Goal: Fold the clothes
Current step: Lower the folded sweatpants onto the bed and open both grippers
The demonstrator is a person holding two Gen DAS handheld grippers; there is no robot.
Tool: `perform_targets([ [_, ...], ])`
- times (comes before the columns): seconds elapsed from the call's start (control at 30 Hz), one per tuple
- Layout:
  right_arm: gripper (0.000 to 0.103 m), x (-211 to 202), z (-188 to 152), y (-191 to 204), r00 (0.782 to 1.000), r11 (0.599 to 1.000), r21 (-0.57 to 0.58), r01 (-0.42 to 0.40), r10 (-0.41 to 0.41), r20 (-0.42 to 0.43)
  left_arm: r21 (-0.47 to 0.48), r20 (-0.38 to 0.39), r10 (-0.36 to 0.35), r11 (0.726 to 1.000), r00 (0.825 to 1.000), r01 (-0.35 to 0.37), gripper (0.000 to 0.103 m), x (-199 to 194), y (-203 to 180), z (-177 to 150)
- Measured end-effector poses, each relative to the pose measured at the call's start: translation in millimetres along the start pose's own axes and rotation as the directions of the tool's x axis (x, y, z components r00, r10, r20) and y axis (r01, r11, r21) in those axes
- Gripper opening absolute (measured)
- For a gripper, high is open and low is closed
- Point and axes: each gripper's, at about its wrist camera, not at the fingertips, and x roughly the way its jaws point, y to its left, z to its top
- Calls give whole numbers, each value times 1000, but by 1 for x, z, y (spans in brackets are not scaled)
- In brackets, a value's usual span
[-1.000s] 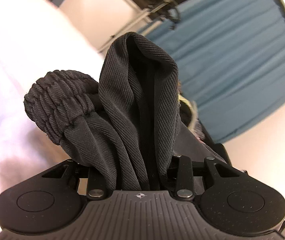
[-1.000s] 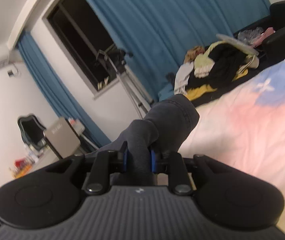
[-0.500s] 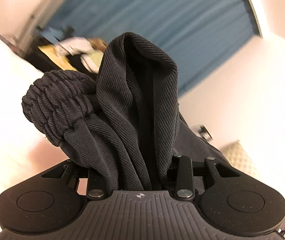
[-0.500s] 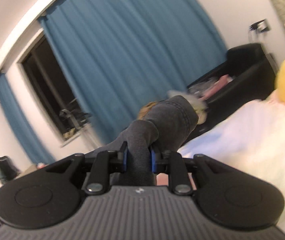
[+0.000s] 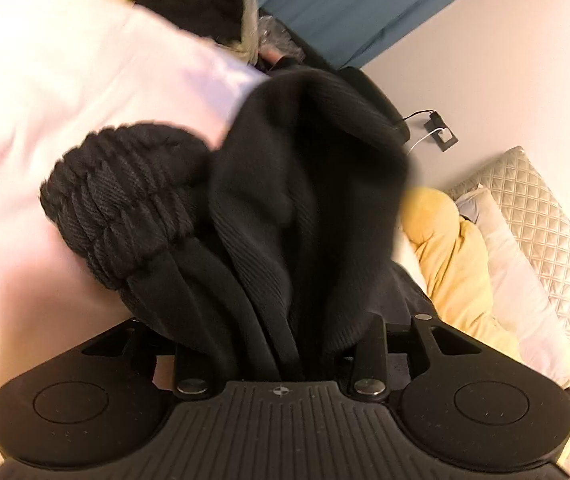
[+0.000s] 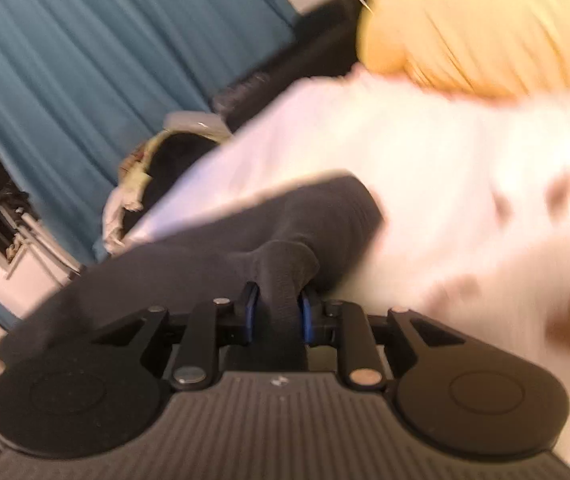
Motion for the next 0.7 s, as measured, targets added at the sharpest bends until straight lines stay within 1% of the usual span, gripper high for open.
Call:
perform_targets([
  [0.1,26,13,-21,-19,1000,1000,30,6,-6,2,13,-9,-19,1000,1000,19,46,1,7,-2],
  [0.13,26,12,-28,-13,1000,1000,23,14,-14,3,16,-12,-20,1000,1000,21,46,1,7,-5],
  [0.23,27,15,-30,-7,999,999,15,33,-33,6,28,-31,-18,999,999,19,49,0,6,-10],
  [0.27,29,14,-27,-7,999,999,14,34,-34,5,24,-44,-20,999,999,21,55,0,8,-8],
  [0.3,34,13,-27,-6,999,999,7,38,-38,7,34,-55,-19,999,998,21,65,-4,7,-6],
  [0.33,38,10,-27,-4,999,999,-3,47,-47,12,53,-66,-16,998,998,19,71,-10,5,-5],
  [0.37,48,6,-24,-2,998,998,-3,59,-59,18,72,-76,-13,997,997,18,83,-15,3,-4],
  [0.4,55,1,-23,0,997,998,3,70,-71,23,90,-86,-9,996,996,17,93,-21,2,-3],
  [0.43,57,-4,-20,2,997,997,7,74,-74,25,109,-96,-6,994,995,16,95,-27,0,-2],
  [0.5,67,-13,-20,10,995,995,-9,99,-98,33,146,-116,2,989,993,15,96,-39,-4,0],
  [0.57,70,-22,-20,21,990,990,-38,139,-137,44,182,-136,11,983,991,14,97,-50,-8,2],
  [0.6,71,-27,-19,29,983,982,-71,177,-173,56,201,-146,15,980,989,14,97,-56,-9,3],
  [0.63,71,-33,-19,38,974,971,-96,219,-212,80,215,-144,21,977,989,10,97,-64,-10,3],
  [0.7,73,-43,-19,59,973,968,-124,216,-203,109,256,-100,38,967,994,-12,98,-88,-13,10],
])
